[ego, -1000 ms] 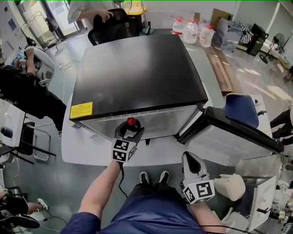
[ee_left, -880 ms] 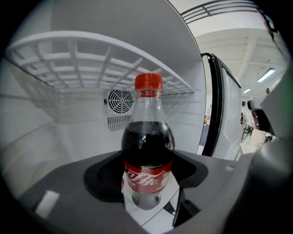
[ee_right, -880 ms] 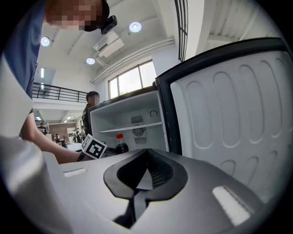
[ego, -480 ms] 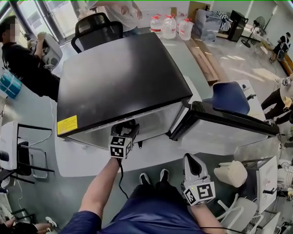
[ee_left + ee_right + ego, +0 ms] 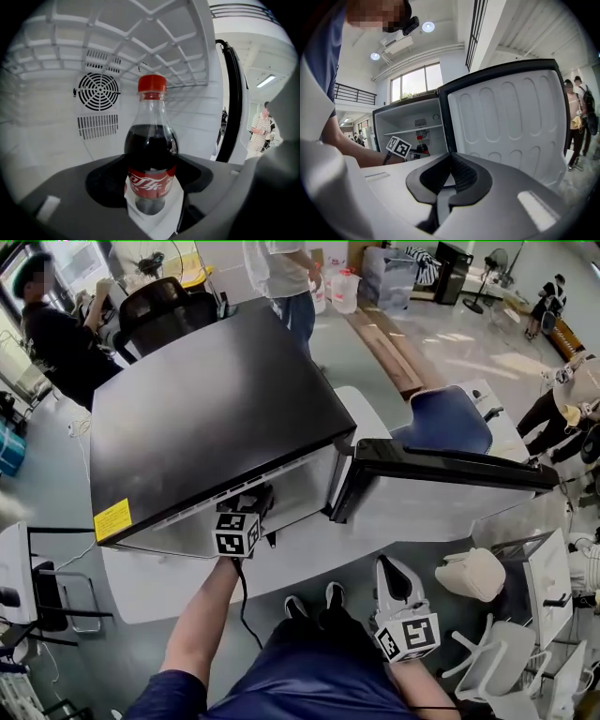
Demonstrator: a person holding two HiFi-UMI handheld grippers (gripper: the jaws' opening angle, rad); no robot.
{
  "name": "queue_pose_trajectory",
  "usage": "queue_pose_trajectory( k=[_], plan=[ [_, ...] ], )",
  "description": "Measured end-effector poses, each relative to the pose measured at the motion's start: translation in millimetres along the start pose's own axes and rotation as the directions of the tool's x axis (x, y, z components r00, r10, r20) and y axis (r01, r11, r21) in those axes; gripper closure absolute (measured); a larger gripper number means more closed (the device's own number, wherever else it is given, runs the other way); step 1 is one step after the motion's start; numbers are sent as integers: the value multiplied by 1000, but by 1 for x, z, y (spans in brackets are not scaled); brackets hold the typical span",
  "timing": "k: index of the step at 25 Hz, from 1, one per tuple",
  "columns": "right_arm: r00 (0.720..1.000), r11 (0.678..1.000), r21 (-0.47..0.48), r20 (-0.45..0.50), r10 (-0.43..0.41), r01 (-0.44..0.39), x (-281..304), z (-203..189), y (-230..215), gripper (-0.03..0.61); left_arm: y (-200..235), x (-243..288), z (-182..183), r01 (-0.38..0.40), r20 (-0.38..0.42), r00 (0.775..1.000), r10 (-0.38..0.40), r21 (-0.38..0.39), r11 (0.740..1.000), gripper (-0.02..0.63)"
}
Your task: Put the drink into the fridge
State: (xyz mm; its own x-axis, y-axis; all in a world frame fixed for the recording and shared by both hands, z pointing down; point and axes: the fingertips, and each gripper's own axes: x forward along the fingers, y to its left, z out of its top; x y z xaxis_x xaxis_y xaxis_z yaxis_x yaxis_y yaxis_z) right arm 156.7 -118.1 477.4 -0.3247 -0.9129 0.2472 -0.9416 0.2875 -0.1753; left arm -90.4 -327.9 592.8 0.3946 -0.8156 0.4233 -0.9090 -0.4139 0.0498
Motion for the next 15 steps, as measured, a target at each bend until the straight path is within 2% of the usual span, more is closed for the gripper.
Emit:
queue_pose_trajectory(
  k=[15],
  plan=[
    [998, 998, 5, -17, -56, 56, -9, -3, -18, 572, -20, 41, 22, 38, 13, 999, -38, -1, 999, 304]
  ],
)
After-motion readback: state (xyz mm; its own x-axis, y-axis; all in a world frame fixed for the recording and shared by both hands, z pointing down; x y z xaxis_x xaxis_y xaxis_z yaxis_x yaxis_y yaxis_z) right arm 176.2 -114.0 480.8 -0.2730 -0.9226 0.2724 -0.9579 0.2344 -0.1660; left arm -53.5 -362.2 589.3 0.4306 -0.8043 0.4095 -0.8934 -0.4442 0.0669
